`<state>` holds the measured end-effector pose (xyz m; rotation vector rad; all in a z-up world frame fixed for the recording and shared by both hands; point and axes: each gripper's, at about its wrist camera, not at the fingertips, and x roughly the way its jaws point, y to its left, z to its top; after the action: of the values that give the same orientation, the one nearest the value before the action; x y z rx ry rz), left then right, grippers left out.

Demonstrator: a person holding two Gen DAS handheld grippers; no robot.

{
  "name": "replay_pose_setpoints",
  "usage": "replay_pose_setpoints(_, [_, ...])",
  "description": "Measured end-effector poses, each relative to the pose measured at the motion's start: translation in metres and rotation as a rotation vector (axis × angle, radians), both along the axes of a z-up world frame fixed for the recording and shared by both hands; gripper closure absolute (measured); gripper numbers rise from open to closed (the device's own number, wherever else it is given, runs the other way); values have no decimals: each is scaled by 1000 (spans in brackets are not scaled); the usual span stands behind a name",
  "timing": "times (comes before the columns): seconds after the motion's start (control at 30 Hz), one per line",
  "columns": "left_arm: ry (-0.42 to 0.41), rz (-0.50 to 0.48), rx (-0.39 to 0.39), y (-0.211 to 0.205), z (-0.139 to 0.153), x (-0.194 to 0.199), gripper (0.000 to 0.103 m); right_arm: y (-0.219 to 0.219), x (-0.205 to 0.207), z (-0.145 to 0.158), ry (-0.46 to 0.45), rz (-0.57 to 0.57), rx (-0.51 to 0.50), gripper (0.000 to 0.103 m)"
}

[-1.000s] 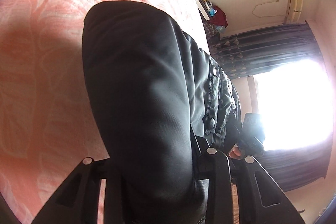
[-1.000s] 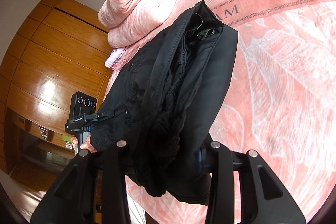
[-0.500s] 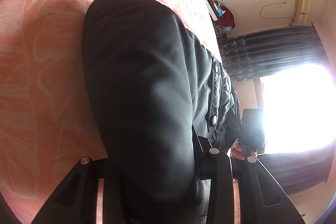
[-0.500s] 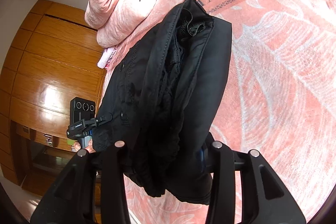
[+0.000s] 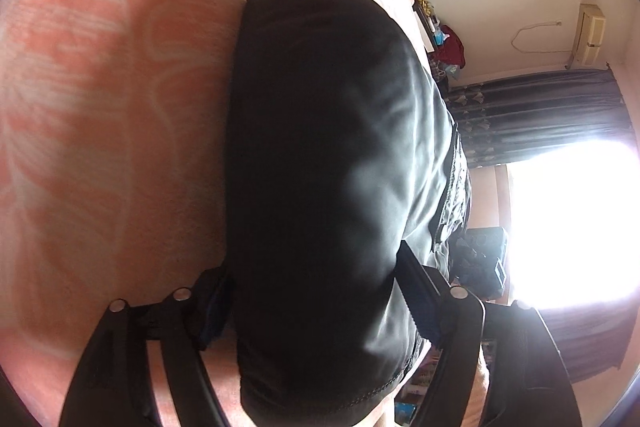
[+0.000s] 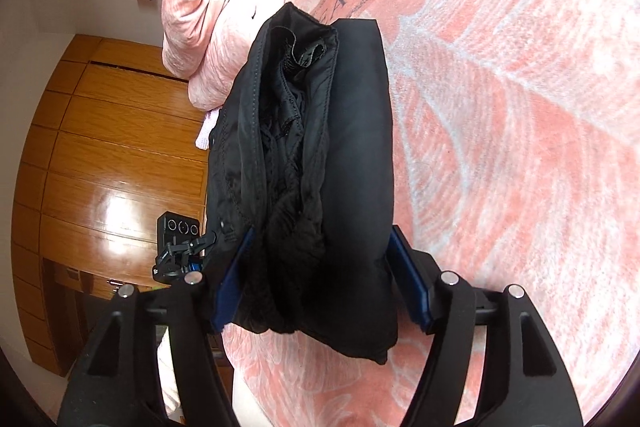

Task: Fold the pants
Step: 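Lift the folded pants stack with both tools and carry it along the bed, then lower the folded pants onto the bedspread and open both tools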

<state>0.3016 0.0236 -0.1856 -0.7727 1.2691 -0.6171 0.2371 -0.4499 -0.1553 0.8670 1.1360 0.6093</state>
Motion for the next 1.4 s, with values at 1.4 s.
replay_pose_setpoints(1.4, [-277, 257, 613, 20, 87, -178, 4, 70, -181, 89, -190, -295, -840, 3])
